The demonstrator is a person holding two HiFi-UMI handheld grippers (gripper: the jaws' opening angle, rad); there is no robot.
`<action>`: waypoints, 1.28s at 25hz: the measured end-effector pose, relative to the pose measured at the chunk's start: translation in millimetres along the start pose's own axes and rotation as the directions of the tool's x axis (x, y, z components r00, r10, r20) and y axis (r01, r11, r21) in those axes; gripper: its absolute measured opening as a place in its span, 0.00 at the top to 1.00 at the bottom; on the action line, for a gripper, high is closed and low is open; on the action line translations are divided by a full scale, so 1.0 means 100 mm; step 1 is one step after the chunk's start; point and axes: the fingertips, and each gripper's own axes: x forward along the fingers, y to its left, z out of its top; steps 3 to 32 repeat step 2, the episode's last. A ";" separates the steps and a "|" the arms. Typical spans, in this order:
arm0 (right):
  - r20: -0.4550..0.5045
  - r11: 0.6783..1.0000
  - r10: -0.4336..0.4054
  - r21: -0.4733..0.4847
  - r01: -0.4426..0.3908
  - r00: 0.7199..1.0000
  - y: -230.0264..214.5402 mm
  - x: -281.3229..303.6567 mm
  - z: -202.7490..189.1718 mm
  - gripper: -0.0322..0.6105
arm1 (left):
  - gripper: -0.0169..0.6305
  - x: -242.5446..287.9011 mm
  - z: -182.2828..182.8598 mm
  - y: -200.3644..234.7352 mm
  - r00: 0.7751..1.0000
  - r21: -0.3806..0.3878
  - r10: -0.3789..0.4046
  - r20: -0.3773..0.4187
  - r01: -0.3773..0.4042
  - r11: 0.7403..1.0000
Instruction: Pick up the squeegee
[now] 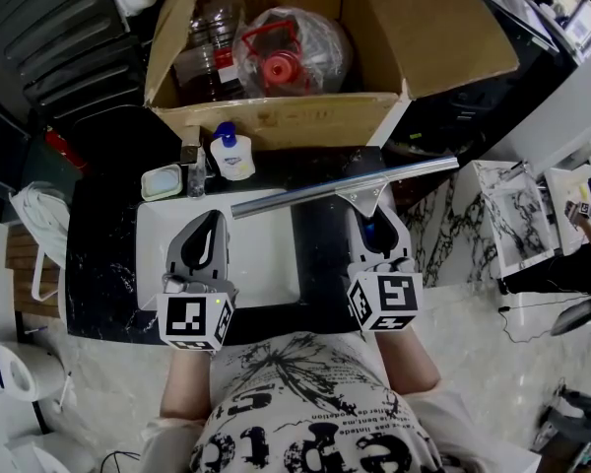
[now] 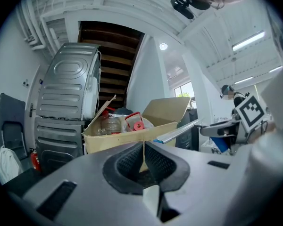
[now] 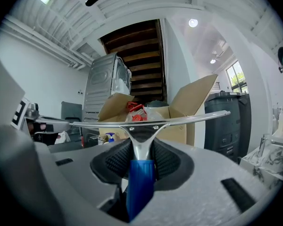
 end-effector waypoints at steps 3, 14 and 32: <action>-0.001 1.000 0.001 -0.001 -0.001 1.000 0.00 0.01 0.00 0.76 | 0.95 0.01 0.00 0.00 1.000 0.000 -0.001 -0.001 0.001 1.000; -0.001 1.000 0.001 -0.001 -0.001 1.000 0.00 0.01 0.00 0.76 | 0.95 0.01 0.00 0.00 1.000 0.000 -0.001 -0.001 0.001 1.000; -0.001 1.000 0.001 -0.001 -0.001 1.000 0.00 0.01 0.00 0.76 | 0.95 0.01 0.00 0.00 1.000 0.000 -0.001 -0.001 0.001 1.000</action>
